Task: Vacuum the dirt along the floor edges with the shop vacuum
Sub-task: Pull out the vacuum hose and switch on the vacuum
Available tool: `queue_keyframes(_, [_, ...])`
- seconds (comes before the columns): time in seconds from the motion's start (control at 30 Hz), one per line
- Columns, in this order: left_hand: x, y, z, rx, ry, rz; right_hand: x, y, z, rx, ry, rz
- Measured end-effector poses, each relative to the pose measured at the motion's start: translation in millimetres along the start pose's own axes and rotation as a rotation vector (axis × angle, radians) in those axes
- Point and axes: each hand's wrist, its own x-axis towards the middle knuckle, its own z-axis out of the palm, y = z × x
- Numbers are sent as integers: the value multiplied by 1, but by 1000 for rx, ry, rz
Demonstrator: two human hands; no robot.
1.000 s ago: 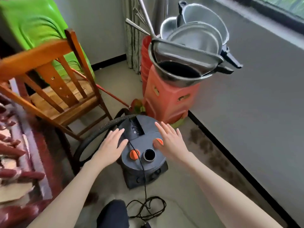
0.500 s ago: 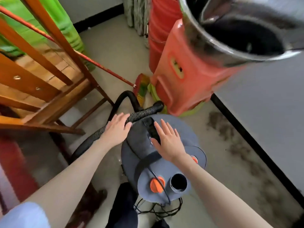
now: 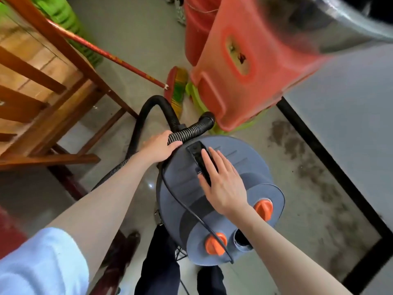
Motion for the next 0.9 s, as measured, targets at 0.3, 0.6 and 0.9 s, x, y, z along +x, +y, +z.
queue_keyframes(0.3, [-64, 20, -35, -229, 200, 165, 3, -3, -17, 234, -131, 122])
queue_keyframes(0.6, [-161, 77, -39, -312, 138, 277, 38, -25, -116, 1525, -83, 730])
queue_keyframes(0.9, [-225, 93, -15, -241, -52, 314, -17, 2, -157, 2062, -113, 699])
